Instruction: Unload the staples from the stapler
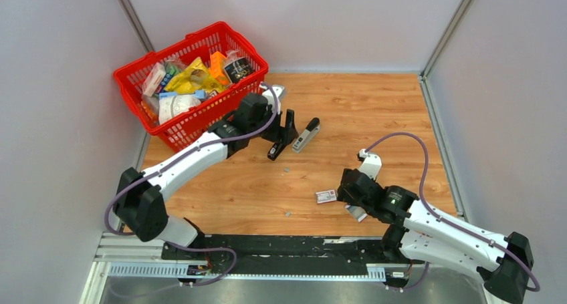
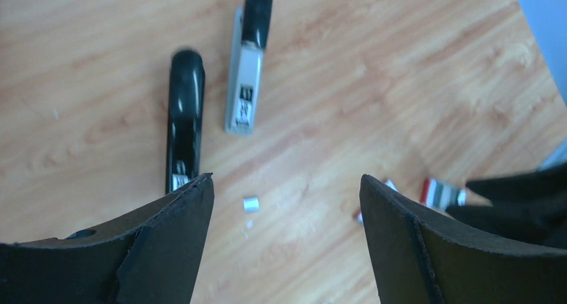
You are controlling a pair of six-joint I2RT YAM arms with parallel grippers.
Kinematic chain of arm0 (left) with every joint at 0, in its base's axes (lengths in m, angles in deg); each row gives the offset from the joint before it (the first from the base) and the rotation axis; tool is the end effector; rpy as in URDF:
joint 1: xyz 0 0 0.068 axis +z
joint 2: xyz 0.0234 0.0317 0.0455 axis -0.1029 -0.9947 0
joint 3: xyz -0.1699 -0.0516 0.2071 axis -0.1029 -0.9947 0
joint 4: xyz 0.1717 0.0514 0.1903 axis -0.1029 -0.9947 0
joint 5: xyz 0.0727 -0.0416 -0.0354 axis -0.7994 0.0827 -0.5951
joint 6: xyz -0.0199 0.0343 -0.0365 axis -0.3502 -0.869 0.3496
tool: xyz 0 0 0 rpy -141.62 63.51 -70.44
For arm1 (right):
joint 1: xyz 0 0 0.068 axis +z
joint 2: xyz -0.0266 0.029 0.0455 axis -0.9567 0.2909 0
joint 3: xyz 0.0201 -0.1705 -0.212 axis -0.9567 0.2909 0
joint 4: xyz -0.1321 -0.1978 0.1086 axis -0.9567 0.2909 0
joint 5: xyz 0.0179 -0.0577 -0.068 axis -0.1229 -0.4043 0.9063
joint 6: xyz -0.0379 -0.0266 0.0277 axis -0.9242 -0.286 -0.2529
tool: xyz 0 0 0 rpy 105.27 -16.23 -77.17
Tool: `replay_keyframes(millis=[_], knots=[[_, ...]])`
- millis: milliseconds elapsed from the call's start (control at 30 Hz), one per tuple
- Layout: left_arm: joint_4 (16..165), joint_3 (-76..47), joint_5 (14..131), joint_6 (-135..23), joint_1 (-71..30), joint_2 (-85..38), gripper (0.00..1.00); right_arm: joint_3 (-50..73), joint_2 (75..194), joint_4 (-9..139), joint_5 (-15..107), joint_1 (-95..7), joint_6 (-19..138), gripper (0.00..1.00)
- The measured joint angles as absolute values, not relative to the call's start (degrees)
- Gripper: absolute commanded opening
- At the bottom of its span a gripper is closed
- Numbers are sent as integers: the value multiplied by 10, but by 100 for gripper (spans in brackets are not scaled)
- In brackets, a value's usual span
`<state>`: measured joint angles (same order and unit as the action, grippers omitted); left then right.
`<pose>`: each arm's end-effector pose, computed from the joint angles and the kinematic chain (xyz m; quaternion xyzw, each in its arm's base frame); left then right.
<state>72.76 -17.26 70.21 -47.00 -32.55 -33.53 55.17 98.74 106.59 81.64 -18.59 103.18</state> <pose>0.2666 -0.2164 0.3114 0.1593 0.8571 -0.2807 0.4016 0.0988 0.1092 0.2169 0.0400 0.9278 0.0853 0.3610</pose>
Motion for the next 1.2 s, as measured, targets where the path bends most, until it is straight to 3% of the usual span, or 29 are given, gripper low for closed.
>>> replay_keyframes(millis=[400,700,800,967,1200], knots=[[757,-376,783,-395,-326,-119,87,556,1004,1190,817,-193,1159,49],[757,-415,803,-385,-326,-76,87,560,1014,1237,769,-193,1197,45],[758,-415,807,-386,-326,-71,87,559,1020,1259,765,-193,1209,37],[766,-425,818,-387,-326,-71,87,550,1016,1307,773,-193,1239,2],[775,-435,830,-387,-326,-71,87,549,1026,1342,777,-199,1273,0]])
